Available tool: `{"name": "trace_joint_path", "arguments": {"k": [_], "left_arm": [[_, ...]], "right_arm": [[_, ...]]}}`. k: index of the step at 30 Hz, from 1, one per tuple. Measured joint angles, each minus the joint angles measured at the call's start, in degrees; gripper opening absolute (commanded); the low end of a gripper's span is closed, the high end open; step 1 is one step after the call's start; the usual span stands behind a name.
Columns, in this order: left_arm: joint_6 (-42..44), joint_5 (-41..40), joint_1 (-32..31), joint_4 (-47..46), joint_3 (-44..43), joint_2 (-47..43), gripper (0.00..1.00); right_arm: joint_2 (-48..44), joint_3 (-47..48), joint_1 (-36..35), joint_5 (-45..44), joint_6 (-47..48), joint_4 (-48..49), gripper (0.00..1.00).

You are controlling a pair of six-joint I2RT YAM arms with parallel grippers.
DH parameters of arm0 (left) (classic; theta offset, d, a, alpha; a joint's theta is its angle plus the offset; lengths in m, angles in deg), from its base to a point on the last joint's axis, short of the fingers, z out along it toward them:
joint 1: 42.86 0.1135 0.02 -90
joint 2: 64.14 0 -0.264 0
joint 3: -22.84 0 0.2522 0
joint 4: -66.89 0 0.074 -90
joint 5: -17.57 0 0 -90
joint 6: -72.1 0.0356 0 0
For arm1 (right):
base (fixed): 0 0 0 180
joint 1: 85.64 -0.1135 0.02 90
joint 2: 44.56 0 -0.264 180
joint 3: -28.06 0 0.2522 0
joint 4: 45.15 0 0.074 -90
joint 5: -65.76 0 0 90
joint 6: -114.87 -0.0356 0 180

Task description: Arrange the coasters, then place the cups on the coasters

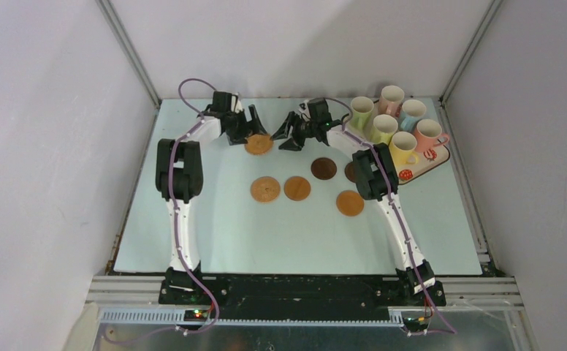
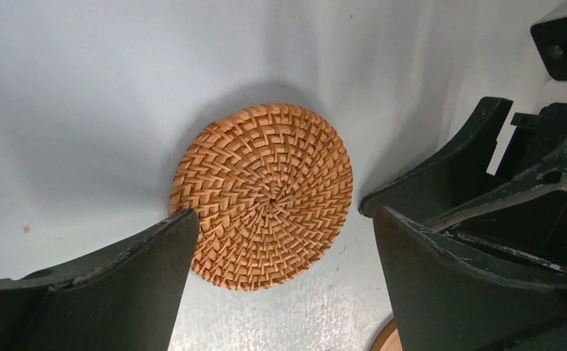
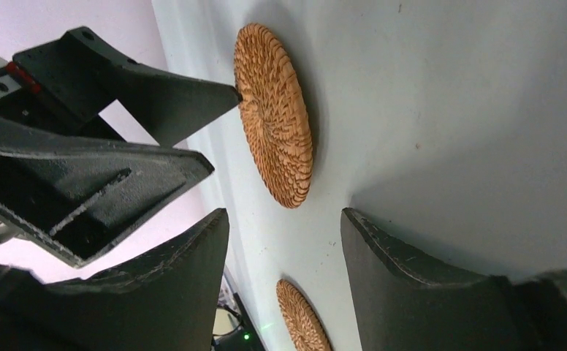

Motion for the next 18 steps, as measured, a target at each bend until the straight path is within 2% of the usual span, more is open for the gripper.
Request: {"name": "trace_joint_path", "arguments": {"k": [9,18], "left_arm": [[0.0,0.1,-0.8,-0.7,1.1,-0.6,1.00],[0.0,0.0,-1.3,-1.1,1.3,-0.6,1.00]], "right_arm": [[1.8,3.5,-0.5,-1.7,0.1,-1.2,0.61],[3.1,4.6,-0.7,-0.6,-0.9,-0.6,0.54]]}}
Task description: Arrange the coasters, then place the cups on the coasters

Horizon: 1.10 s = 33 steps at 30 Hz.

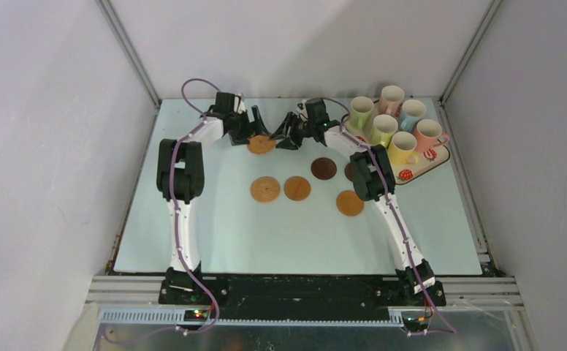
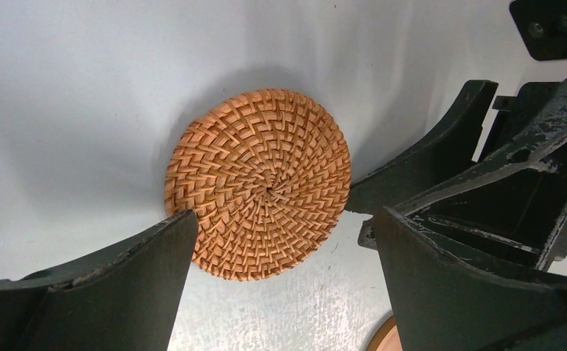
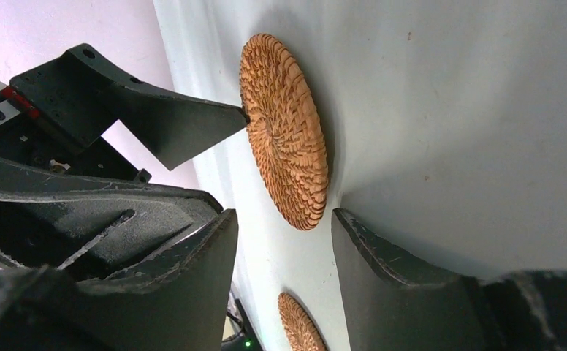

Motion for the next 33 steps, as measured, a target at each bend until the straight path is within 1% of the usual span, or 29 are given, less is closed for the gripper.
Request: {"name": "trace_joint_path", "arguments": {"k": [6,8,9,10,12,13,14,15,16,17,22,27,29,31,33], "left_arm": [[0.0,1.0,-0.2,0.0,0.0,0.0,1.00],[0.0,1.4,-0.3,0.1,0.0,0.0,1.00],[0.0,1.4,-0.3,0.1,0.0,0.0,1.00],[0.0,1.5,-0.3,0.1,0.0,0.0,1.00],[0.0,1.6,-0.4,0.1,0.0,0.0,1.00],[0.0,1.7,-0.5,0.1,0.0,0.0,1.00],[0.0,1.9,-0.6,0.2,0.0,0.0,1.00],[0.0,2.2,-0.8,0.2,0.0,0.0,1.00],[0.0,2.4,-0.9,0.2,0.0,0.0,1.00],[0.0,2.3,-1.0,0.2,0.0,0.0,1.00],[0.4,3.3,-1.0,0.0,0.0,0.0,1.00],[0.4,8.0,0.0,2.5,-0.5,-0.7,1.00],[0.4,10.2,0.7,4.5,-0.9,-1.9,1.00],[0.5,12.8,2.5,6.7,-2.6,-5.0,1.00],[0.5,13.7,3.9,7.2,-4.0,-7.4,1.00]], "right_arm": [[1.1,1.2,-0.5,-0.1,-0.8,0.8,0.51],[1.5,1.7,-0.6,-0.1,-0.9,0.9,0.49],[1.7,2.1,-0.7,-0.1,-1.0,0.9,0.45],[1.9,2.3,-0.7,-0.2,-1.2,1.1,0.43],[2.2,2.3,-1.0,-0.5,-1.3,1.7,0.35],[2.5,2.4,-1.2,-0.5,-1.4,2.2,0.26],[2.7,2.4,-1.4,-0.5,-1.6,2.6,0.21],[2.9,2.4,-1.6,-0.3,-1.5,2.7,0.10],[3.1,2.4,-1.8,-0.4,-1.6,2.7,0.04],[3.1,2.4,-1.9,-0.3,-1.3,2.6,0.00],[3.1,4.0,-1.6,1.2,1.8,1.7,0.00],[2.4,4.1,-0.8,2.1,6.3,-0.3,0.00],[1.2,4.1,-0.6,1.3,9.5,-2.7,0.00],[-0.2,4.1,-0.3,0.3,12.8,-5.1,0.00],[-2.1,4.1,0.1,-1.2,16.2,-7.6,0.00]]}}
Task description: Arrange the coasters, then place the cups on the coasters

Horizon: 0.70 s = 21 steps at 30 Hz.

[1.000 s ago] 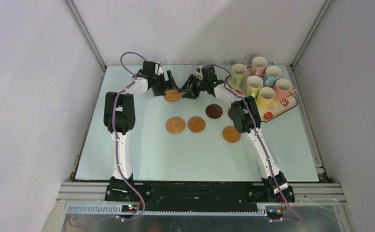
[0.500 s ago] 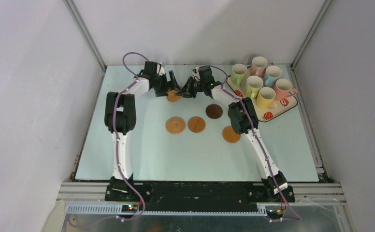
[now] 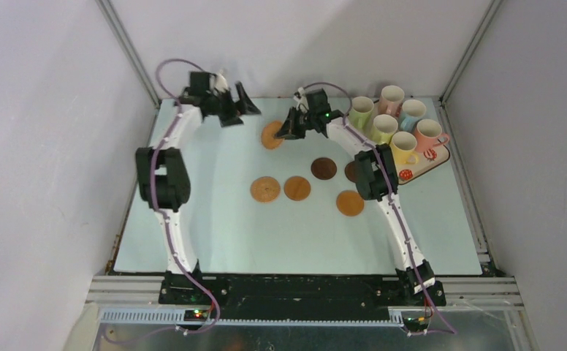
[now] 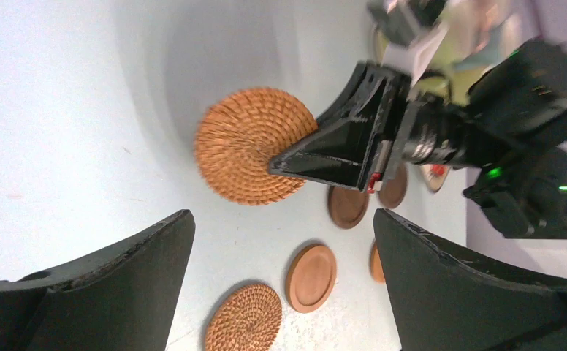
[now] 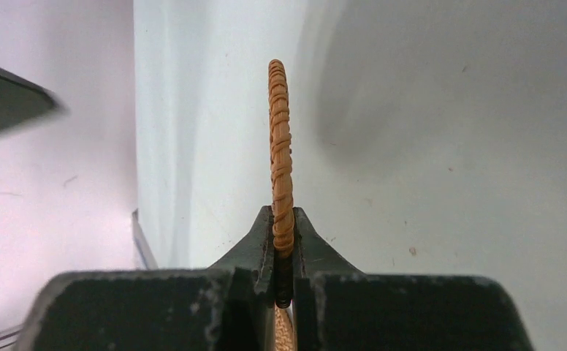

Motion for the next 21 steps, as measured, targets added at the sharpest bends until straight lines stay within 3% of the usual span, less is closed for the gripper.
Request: {"name": "trace_joint_path", "arguments": {"k": [4,9,15,18,21], "left_arm": [[0.2,1.9,7.5,0.3,-2.0,-10.4,1.00],[3.5,1.7,17.4,0.5,0.5,-22.9,1.00],[10.8,0.6,17.0,3.7,11.5,-28.0,0.98],[15.0,0.1,16.6,7.3,18.0,-27.8,0.98],[18.7,0.2,17.3,9.7,22.9,-28.2,0.98]], "right_arm": [[-6.1,0.0,0.5,-5.6,9.4,-5.8,0.00],[-16.2,-0.9,-1.3,-20.8,26.5,-10.3,0.00],[-27.0,-14.0,-11.2,-44.4,51.1,-2.3,0.00],[-26.8,-21.9,-17.4,-54.3,62.5,4.2,0.00],[-22.2,-23.9,-21.8,-60.1,69.5,4.9,0.00]]}}
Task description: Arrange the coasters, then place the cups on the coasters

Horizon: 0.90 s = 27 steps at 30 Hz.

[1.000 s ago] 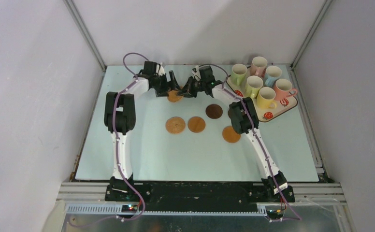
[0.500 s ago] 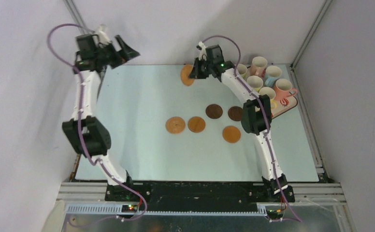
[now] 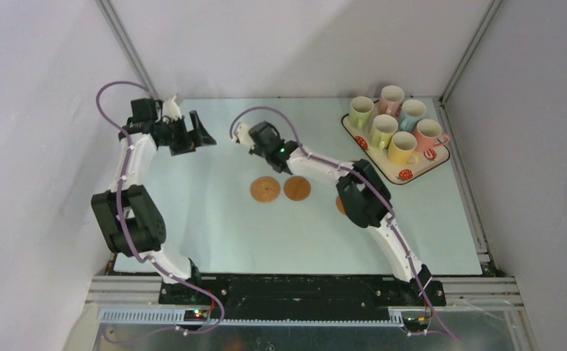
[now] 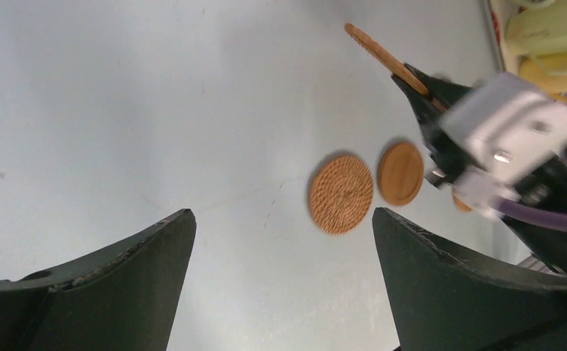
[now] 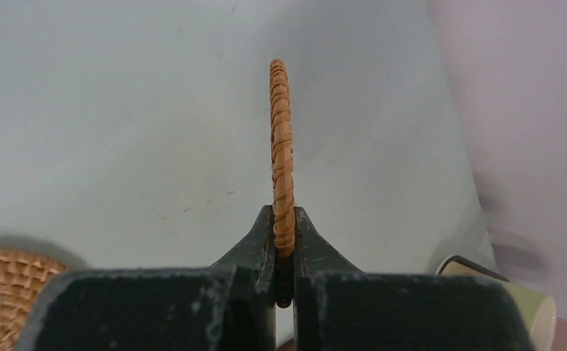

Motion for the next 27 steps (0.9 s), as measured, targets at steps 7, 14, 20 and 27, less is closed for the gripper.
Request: {"name": "trace_joint_path", "arguments": {"k": [7,14,20,27], "left_arm": [[6.3,3.1,5.2,2.4,7.0,-6.6,0.98],[11.3,5.9,8.0,5.3,8.2,-11.4,0.98],[14.0,7.3,10.8,7.8,11.2,-14.3,0.98],[20.0,10.6,16.5,13.5,11.7,-18.6,0.98]], "right_arm": [[6.3,0.0,-1.2,-7.1,9.5,1.8,0.43],[6.2,0.0,-2.0,-6.0,9.8,0.3,0.86],[3.4,2.3,-2.0,7.2,2.4,-13.1,0.83],[-3.7,12.2,6.4,18.3,-11.8,-19.5,0.58]]}}
